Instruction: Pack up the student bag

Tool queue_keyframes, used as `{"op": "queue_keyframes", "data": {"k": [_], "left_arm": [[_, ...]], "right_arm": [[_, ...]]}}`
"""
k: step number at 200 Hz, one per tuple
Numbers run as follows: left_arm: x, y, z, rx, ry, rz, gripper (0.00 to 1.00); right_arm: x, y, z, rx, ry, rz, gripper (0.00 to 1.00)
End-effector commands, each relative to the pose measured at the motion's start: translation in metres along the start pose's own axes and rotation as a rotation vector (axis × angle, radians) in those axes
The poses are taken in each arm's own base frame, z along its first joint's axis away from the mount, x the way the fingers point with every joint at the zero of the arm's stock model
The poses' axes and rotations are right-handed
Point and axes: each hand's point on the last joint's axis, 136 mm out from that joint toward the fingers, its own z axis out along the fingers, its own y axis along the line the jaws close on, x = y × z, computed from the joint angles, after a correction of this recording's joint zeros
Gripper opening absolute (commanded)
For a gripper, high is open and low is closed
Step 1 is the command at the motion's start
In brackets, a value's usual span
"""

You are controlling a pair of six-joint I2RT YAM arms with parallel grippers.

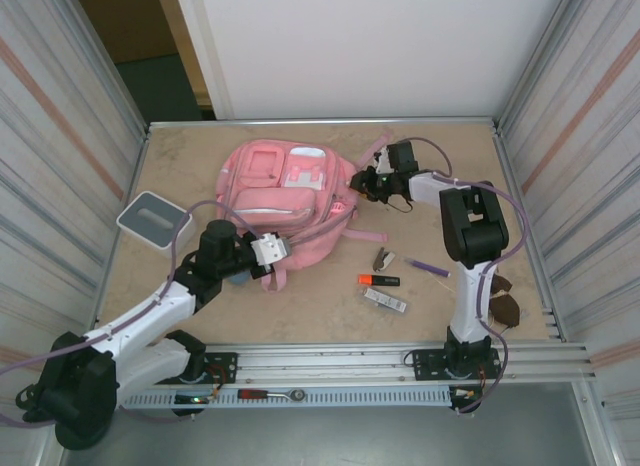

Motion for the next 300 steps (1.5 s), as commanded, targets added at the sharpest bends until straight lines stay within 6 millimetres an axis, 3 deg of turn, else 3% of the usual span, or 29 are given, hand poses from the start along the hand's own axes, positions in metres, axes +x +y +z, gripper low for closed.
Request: {"op": "queue_keyframes", "data": {"k": [1,8,53,70,87,108,132,159,179,211,236,263,300], "left_arm": [[-0.029,0.025,-0.001,-0.051,-0.066,-0.005,0.00],[-0.028,0.027,0.002,-0.048,-0.054,-0.015,0.00],[-0.010,0.058,0.024,-0.109,0.078,-0.105,0.07],[0.002,0.076,0.030,-0.146,0.129,-0.169,0.13],[0.020,0.093,0.036,-0.187,0.205,-0.237,0.19],[0.043,0.114,0.038,-0.255,0.293,-0.336,0.23],[0.067,0.143,0.031,-0.371,0.375,-0.505,0.33],[0.087,0.170,0.011,-0.487,0.451,-0.717,0.51],[0.090,0.180,-0.009,-0.563,0.432,-0.836,0.60],[0.073,0.167,-0.028,-0.580,0.320,-1.002,0.66],[0.044,0.132,-0.016,-0.478,0.187,-1.119,0.67],[0.020,0.089,0.005,-0.407,0.170,-1.123,0.70],[0.000,0.038,0.044,-0.312,0.265,-1.086,0.74]], "right_arm": [[-0.020,0.013,-0.034,-0.030,-0.085,-0.013,0.05],[-0.022,0.009,-0.047,-0.022,-0.116,-0.011,0.00],[-0.010,-0.024,-0.128,0.098,-0.304,0.009,0.00],[0.009,-0.035,-0.143,0.158,-0.347,0.015,0.00],[0.026,-0.033,-0.157,0.182,-0.399,0.006,0.00],[0.053,-0.025,-0.157,0.212,-0.439,-0.038,0.00],[0.085,-0.001,-0.141,0.229,-0.446,-0.124,0.02],[0.116,0.021,-0.120,0.238,-0.392,-0.218,0.15],[0.131,0.036,-0.120,0.239,-0.341,-0.324,0.30],[0.139,0.054,-0.142,0.234,-0.329,-0.488,0.48],[0.125,0.057,-0.139,0.218,-0.314,-0.510,0.55],[0.099,0.042,-0.117,0.237,-0.262,-0.430,0.51],[0.103,0.005,-0.100,0.298,-0.185,-0.360,0.40]]}}
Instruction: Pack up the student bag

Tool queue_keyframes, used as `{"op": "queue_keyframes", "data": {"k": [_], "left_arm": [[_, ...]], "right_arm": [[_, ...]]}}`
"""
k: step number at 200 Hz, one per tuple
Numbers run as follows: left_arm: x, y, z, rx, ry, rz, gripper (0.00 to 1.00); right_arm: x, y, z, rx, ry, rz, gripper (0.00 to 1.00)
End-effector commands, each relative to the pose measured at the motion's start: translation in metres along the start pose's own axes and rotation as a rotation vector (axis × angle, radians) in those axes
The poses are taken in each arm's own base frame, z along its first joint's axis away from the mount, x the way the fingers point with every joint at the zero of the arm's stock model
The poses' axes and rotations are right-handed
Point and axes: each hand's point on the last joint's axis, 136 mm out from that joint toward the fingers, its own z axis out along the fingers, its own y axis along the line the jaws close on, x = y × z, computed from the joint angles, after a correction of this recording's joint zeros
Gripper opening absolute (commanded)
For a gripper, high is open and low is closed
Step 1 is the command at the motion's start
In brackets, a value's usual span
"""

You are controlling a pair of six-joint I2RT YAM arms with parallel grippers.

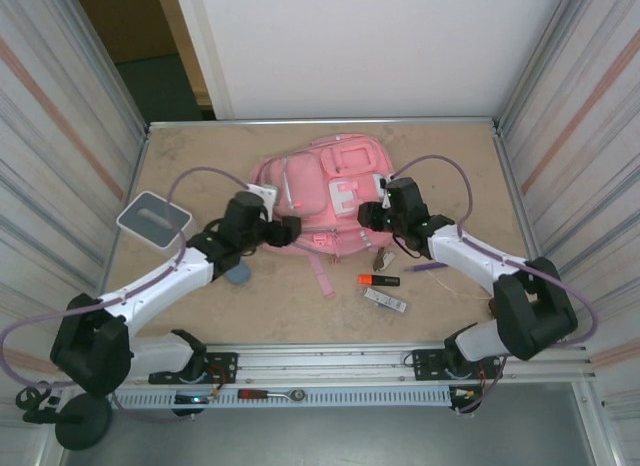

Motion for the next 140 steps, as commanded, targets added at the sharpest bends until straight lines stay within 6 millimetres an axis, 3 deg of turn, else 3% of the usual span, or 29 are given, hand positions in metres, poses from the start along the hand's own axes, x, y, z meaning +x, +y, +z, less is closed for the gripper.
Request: {"op": "queue_keyframes", "data": {"k": [1,26,70,107,140], "left_arm": [[0.008,-0.017,0.012,-0.025,0.025,-0.047,0.74],[0.022,-0.050,0.037,0.014,0.097,-0.022,0.69],[0.032,-0.097,0.063,0.087,0.152,-0.025,0.52],[0.049,-0.096,0.086,0.054,0.195,-0.104,0.41],[0.055,-0.096,0.106,0.027,0.211,-0.118,0.38]], "right_arm": [[0.017,-0.008,0.007,-0.002,0.076,0.007,0.40],[0.038,-0.021,0.018,-0.034,0.142,0.093,0.30],[0.053,-0.014,0.028,-0.108,0.153,0.166,0.24],[0.065,-0.014,0.025,-0.096,0.143,0.153,0.23],[0.072,-0.020,0.022,-0.088,0.145,0.141,0.23]]}}
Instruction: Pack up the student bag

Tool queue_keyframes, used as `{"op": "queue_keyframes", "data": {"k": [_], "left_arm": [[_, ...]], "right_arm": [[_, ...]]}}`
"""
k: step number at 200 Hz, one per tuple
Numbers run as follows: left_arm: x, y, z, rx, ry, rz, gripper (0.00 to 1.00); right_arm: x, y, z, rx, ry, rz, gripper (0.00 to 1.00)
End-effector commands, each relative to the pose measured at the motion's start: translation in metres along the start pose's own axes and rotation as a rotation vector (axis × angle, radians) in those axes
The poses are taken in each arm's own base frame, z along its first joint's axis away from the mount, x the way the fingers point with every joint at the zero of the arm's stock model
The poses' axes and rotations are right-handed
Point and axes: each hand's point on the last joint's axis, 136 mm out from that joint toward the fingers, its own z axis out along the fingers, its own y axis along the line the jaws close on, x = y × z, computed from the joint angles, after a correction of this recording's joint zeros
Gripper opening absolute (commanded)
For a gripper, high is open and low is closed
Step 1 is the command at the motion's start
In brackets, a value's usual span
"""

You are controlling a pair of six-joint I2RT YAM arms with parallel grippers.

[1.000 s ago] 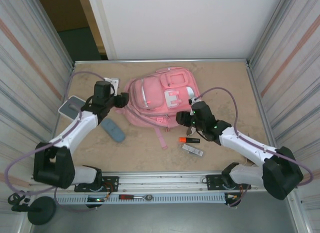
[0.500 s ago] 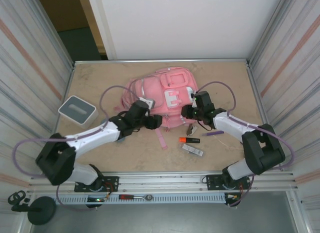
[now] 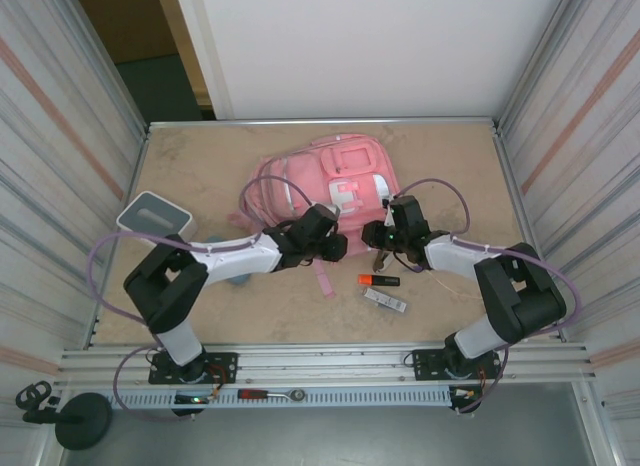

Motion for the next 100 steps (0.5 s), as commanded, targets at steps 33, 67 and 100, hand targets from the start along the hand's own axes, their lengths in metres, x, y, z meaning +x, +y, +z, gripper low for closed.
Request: {"op": "queue_keyframes", "data": {"k": [33,67,100], "left_arm": [[-0.025,0.001,0.015,-0.064,-0.071,-0.040,0.39],[-0.032,0.006,0.019,-0.092,-0.103,-0.049,0.39],[-0.029,0.011,0.024,-0.108,-0.112,-0.095,0.43]], "right_arm": [[0.018,-0.004,-0.005,-0.007,0.041,0.020,0.22],[0.020,-0.008,-0.005,0.004,0.049,0.030,0.21],[0.024,-0.011,-0.004,0.010,0.060,0.036,0.21]]}}
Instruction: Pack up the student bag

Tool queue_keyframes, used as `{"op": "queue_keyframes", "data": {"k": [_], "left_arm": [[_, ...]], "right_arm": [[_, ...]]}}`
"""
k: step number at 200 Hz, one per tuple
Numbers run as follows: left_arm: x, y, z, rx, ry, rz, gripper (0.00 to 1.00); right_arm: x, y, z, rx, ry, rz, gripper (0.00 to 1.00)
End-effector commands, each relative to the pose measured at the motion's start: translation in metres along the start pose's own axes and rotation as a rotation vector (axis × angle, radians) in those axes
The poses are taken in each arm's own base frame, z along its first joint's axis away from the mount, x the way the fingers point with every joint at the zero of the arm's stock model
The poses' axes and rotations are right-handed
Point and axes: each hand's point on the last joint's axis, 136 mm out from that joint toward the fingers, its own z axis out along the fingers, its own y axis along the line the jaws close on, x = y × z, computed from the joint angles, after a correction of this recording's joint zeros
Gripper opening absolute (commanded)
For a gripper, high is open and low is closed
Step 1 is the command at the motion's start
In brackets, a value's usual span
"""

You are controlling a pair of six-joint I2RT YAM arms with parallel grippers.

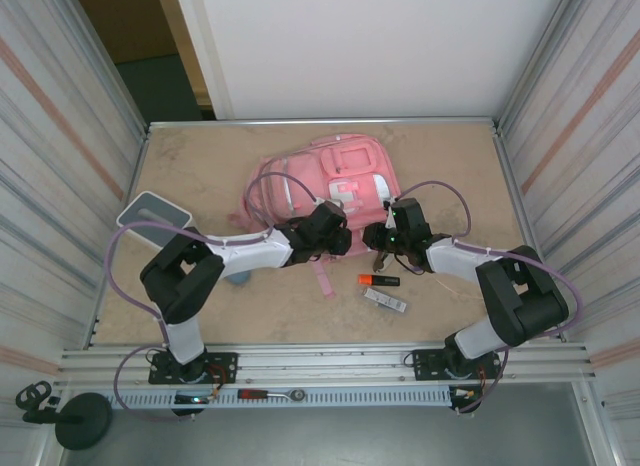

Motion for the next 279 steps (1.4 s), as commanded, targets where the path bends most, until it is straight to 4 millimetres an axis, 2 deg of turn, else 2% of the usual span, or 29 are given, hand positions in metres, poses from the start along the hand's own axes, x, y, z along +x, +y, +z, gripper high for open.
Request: {"op": "queue_keyframes", "data": {"k": [1,38,103,114,132,148,212,279], "left_arm": [[-0.011,0.007,0.007,-0.041,-0.053,-0.061,0.43],[-0.007,0.008,0.011,-0.085,-0.082,-0.087,0.45],[-0.002,0.017,0.023,-0.155,-0.148,-0.159,0.37],[-0.001,0.017,0.025,-0.151,-0.157,-0.174,0.38],[-0.003,0.017,0.027,-0.159,-0.174,-0.195,0.46],[-0.003,0.018,0.029,-0.165,-0.189,-0.211,0.46],[-0.001,0.024,0.035,-0.188,-0.205,-0.223,0.27],[-0.001,0.023,0.017,-0.147,-0.222,-0.213,0.08]], "right_arm": [[0.021,-0.010,-0.002,0.018,0.066,0.037,0.21],[0.023,-0.011,0.000,0.018,0.075,0.044,0.20],[0.025,-0.011,-0.003,0.014,0.081,0.044,0.20],[0.026,-0.011,-0.003,0.013,0.082,0.043,0.20],[0.025,-0.012,-0.003,0.014,0.081,0.045,0.20],[0.025,-0.012,-0.003,0.013,0.083,0.048,0.20],[0.024,-0.020,-0.005,0.025,0.076,0.065,0.20],[0.020,-0.027,-0.009,0.032,0.063,0.080,0.20]]}}
